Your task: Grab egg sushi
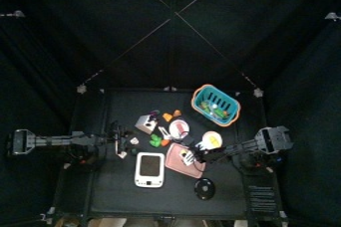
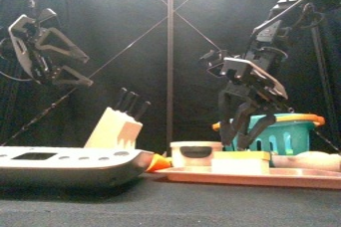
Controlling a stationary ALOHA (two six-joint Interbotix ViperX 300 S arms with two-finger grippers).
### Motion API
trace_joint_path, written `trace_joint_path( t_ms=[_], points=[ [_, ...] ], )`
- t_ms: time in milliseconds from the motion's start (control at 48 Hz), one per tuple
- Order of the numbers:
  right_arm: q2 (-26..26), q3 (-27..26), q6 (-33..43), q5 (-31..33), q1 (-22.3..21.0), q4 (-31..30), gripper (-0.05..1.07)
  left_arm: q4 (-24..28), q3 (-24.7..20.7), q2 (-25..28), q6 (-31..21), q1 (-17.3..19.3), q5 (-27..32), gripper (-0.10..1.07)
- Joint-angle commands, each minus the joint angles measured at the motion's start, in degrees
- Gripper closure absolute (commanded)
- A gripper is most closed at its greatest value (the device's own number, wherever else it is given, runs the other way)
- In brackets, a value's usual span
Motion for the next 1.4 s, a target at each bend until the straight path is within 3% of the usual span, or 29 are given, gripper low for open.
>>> trace_joint_path(
  t_ms=[0,708,1021,1208,1375],
  points=[
    [-0.53,-0.79,-0.09,-1.49,0.18,-0.18,0.14,-0.53,-0.35,0.18,0.0,0.18,0.18,-0.06],
    [4.39,-1.41,-0.18,-1.67,0.09,-0.79,0.14,-2.72,-0.44,0.18,0.09,0.18,0.53,-0.06],
    [4.13,-1.85,-0.09,0.53,-0.09,-0.7,0.15,-2.81,-0.35,0.09,0.09,0.18,0.53,-0.06],
    [4.48,-1.67,-0.09,1.05,-0.09,-0.53,0.2,-2.81,-0.35,0.09,0.09,0.18,0.62,-0.06],
    [4.04,-1.67,-0.09,1.05,-0.09,-0.35,0.32,-2.81,-0.35,0.09,0.09,0.18,0.62,-0.06]
  ],
)
